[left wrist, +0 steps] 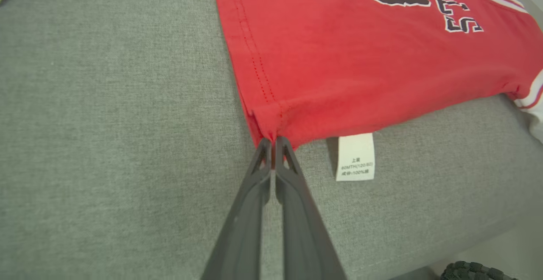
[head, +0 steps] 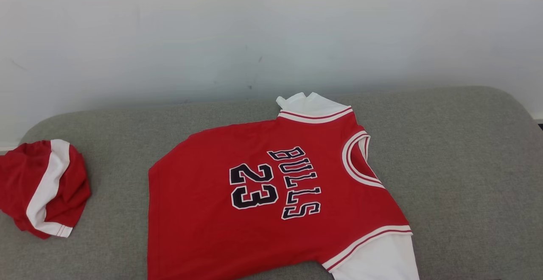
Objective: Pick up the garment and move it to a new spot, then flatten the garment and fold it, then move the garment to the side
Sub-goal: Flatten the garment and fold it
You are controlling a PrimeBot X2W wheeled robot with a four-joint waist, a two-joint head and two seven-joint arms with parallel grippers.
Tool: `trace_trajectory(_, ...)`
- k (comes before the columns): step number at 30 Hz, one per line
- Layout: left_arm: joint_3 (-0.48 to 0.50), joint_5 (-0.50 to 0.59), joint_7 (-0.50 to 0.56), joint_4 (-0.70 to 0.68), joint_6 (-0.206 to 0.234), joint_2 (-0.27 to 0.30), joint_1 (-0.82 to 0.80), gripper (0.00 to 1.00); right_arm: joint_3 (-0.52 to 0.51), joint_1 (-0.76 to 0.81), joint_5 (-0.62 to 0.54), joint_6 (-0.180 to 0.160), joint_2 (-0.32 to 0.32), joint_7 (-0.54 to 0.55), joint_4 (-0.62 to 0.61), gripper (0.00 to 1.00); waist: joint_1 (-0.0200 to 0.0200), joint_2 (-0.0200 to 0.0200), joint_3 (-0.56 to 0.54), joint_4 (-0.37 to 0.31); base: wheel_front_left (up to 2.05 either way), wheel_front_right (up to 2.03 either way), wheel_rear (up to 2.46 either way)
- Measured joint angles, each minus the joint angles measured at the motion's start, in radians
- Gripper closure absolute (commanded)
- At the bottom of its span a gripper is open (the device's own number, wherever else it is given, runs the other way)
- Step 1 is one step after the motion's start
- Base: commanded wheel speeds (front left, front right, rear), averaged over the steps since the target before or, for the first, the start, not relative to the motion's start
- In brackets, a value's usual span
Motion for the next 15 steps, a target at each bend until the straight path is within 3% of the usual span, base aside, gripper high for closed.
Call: trace_trajectory(15,0.006,-0.008,0.018,0.009,0.001,-0.012,0.000,1.00,-0.015,0.001,-0.007,0.000,0.019,0.028,0.029,1.00,0.0000,0.0000,0.004,0.006,0.00,0.00,0.00)
